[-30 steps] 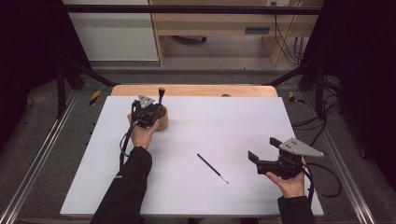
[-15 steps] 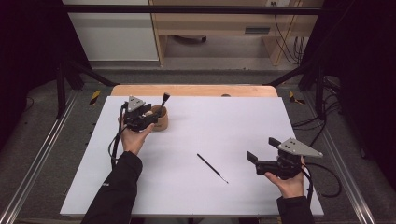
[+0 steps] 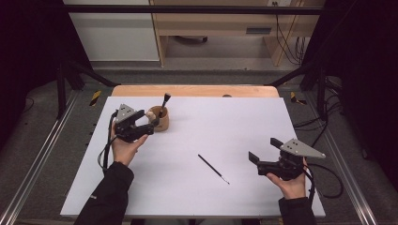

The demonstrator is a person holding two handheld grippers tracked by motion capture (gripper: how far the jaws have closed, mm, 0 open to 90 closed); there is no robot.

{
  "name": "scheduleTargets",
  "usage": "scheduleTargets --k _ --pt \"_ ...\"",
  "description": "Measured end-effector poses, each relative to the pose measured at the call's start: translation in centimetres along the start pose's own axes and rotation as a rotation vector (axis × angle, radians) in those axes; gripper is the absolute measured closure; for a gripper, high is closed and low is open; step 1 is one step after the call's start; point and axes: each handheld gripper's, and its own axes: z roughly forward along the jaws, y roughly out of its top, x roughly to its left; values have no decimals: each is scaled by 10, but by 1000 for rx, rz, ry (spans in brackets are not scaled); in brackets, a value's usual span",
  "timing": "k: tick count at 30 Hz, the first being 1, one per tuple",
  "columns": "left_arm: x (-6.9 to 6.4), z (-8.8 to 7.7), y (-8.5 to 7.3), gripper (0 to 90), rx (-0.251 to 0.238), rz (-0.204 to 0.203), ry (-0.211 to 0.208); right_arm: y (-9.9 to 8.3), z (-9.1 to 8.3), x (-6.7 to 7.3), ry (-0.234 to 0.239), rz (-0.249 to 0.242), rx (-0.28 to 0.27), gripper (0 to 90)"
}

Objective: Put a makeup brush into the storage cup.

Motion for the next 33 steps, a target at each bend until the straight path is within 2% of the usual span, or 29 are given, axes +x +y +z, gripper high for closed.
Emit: scheduleTargets --k 14,20,28,33 --pt "-7 -34 -14 176 3 20 -36 0 0 -1 -1 3 2 47" --pt "-11 -47 -27 164 -6 11 -54 0 -1 -1 -5 6 2 46" --pt "-9 -62 -44 153 14 12 -43 0 -1 -2 -7 9 2 46" --pt "-8 -70 -50 145 10 -4 -38 0 -1 -1 -6 6 6 46"
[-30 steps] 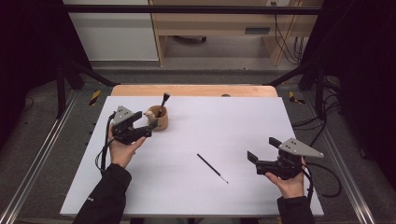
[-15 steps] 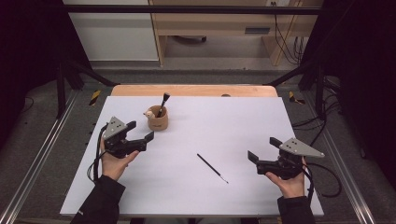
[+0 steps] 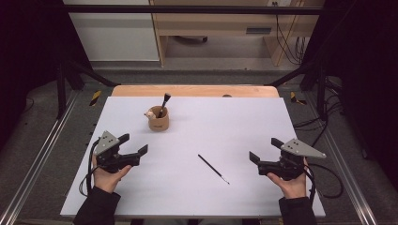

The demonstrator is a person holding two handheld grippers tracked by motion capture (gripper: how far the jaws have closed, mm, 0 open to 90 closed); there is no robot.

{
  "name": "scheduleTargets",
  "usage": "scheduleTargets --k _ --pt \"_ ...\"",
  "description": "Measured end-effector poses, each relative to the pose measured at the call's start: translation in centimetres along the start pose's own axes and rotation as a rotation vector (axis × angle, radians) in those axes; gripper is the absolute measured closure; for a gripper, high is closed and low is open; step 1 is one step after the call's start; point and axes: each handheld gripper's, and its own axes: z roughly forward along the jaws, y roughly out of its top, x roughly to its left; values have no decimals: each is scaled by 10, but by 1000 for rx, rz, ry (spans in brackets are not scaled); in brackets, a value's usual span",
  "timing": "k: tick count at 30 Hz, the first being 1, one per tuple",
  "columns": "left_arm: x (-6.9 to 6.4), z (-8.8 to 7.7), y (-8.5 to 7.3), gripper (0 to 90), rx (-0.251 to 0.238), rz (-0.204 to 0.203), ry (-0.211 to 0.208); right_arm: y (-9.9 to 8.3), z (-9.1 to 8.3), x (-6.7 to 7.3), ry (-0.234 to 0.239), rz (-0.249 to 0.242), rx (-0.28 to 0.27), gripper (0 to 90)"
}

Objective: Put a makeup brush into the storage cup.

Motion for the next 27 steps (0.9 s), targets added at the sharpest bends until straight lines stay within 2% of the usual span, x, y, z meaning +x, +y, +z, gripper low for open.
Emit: scheduleTargets --k 16,27 --pt "8 -21 -10 113 -4 -31 30 0 0 1 -5 -2 4 45" --pt "6 -19 -13 102 18 -27 34 1 4 5 2 -13 17 45"
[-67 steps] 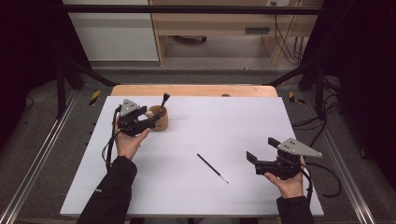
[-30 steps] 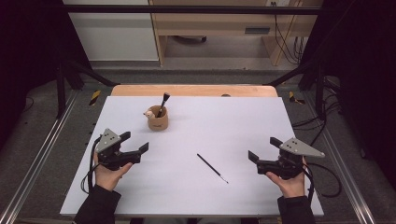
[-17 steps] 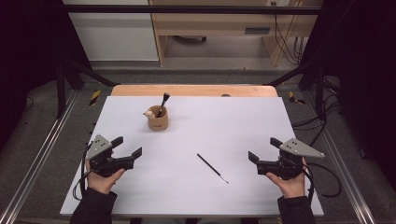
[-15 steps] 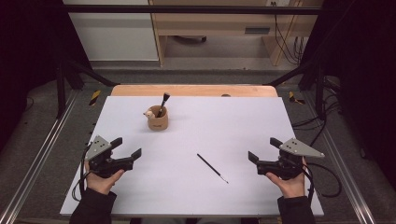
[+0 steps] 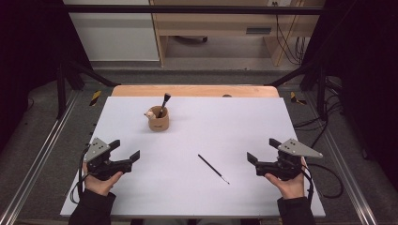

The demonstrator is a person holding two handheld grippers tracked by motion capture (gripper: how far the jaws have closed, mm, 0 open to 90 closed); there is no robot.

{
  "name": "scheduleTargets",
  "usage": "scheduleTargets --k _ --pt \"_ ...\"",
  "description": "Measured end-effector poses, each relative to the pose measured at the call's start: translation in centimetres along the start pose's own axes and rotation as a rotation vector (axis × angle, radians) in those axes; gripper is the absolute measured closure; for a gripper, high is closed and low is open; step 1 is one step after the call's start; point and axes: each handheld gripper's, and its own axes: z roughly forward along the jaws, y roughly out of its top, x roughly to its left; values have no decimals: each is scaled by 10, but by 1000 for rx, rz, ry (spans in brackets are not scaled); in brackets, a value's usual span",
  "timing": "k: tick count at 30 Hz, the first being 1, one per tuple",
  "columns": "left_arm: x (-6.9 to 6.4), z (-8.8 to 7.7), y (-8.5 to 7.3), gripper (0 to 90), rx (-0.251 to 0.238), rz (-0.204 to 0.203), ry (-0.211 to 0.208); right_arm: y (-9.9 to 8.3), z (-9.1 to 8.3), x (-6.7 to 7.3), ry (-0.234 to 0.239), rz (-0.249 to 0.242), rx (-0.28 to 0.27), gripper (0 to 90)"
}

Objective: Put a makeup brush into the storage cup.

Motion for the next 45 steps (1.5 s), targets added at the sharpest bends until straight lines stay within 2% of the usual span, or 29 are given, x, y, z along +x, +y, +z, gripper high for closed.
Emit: scheduleTargets --k 9,19,28,45 --pt "-2 2 -1 102 15 15 2 1 6 5 4 -7 24 49" --pt "-1 3 -1 102 22 21 10 8 19 19 25 -38 61 64" --pt "0 6 -4 102 47 27 9 15 38 31 51 -67 148 73" --pt "2 5 -5 101 50 36 -1 18 67 47 79 -103 249 90"
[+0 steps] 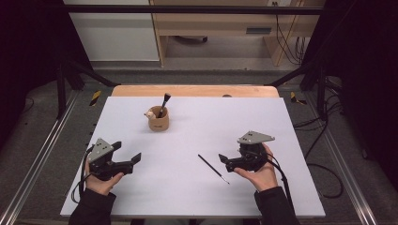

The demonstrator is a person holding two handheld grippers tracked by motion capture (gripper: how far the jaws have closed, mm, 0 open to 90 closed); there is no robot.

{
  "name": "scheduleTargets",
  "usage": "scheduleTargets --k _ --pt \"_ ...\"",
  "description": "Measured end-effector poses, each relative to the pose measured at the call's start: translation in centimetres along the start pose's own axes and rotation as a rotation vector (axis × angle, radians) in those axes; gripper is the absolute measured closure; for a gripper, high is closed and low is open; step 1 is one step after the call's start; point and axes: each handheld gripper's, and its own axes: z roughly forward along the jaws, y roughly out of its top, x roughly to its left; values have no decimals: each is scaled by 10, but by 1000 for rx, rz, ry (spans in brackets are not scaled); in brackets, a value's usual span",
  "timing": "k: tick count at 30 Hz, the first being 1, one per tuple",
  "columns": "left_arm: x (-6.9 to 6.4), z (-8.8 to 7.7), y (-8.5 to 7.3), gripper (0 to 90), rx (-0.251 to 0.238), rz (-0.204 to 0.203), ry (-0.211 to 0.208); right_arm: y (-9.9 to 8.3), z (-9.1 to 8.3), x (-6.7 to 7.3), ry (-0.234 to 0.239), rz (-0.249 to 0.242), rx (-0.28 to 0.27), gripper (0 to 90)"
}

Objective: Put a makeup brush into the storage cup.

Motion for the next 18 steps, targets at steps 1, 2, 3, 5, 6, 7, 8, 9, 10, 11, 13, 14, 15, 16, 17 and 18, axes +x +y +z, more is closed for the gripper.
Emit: scheduleTargets --k 1,2,3,5,6,7,8,9,10,11,13,14,15,16,17,18 --pt "0 0 0 101 0 1 0 1 2 1 2 -2 9 91" --pt "0 0 0 101 0 2 0 1 4 1 6 -9 14 93" --pt "0 0 0 101 0 1 0 1 7 2 8 -16 21 94" --pt "-1 0 0 101 -1 1 0 3 11 4 12 -18 39 101" --pt "-1 -1 0 100 -2 1 -1 3 14 5 16 -24 53 105" --pt "-1 -1 0 101 -2 1 -1 4 16 7 17 -27 61 108" --pt "-1 -1 0 101 -2 2 -1 4 18 7 17 -34 69 109" --pt "-1 -1 0 101 -2 1 -1 4 21 8 17 -39 75 111" --pt "-1 -1 0 101 -2 2 -1 5 23 10 17 -41 84 113" --pt "-1 -1 0 101 -2 2 -2 5 25 10 18 -46 94 114" --pt "-1 0 0 101 -1 2 -2 7 30 12 20 -52 109 121" --pt "-1 0 0 101 -1 3 -3 7 32 14 20 -50 120 122" --pt "-2 0 0 101 -1 3 -4 8 35 14 21 -55 129 124" --pt "-2 0 0 100 -1 3 -4 9 39 16 23 -58 143 125" --pt "-2 -1 0 101 1 5 -4 9 40 17 23 -63 151 128" --pt "-2 -1 1 101 0 5 -5 9 42 18 24 -67 157 130"
